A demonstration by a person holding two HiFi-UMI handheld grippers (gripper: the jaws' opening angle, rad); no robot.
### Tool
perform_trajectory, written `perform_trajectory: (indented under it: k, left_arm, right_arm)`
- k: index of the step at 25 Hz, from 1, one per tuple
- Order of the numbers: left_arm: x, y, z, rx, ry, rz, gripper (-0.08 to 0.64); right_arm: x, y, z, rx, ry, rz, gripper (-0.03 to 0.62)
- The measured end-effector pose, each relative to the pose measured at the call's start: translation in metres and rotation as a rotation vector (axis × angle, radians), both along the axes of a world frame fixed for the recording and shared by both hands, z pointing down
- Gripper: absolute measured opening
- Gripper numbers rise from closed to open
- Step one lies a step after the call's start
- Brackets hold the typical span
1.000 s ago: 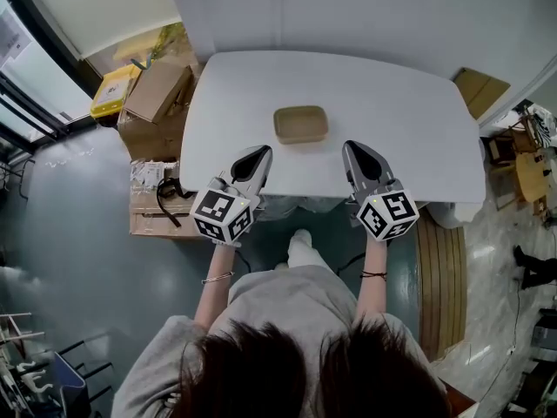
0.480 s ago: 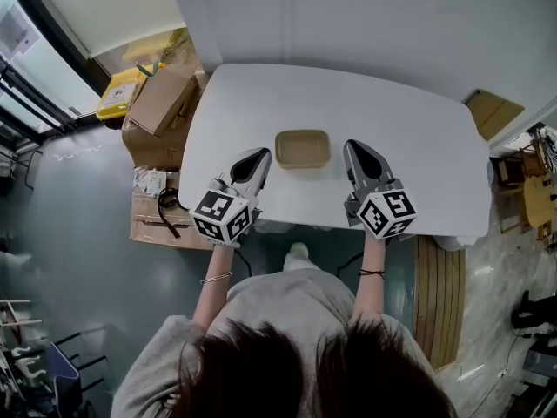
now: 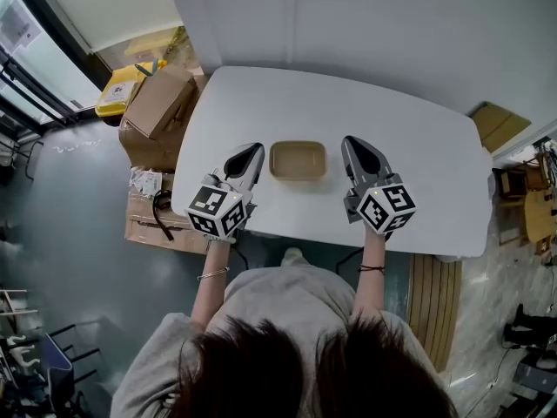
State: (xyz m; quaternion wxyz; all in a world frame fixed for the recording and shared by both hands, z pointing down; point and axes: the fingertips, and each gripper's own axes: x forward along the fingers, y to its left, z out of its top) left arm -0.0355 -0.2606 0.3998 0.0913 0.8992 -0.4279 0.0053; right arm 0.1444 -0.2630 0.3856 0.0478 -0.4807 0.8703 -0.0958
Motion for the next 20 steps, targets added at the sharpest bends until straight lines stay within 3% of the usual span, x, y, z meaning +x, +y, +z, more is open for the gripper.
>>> perform_trajectory:
  k: [10, 20]
  left_arm:
    - [0.001, -0.023, 0.022, -0.047, -0.011, -0.017, -0.009]
    - [0.005, -0.042, 0.054, -0.159, -0.04, 0.068, -0.009]
  right_arm:
    - [-0.004, -0.028, 0.027, -0.085, 0.005, -0.033, 0.014]
    - [0.002, -0.039, 0.073, -0.284, 0.013, 0.042, 0.014]
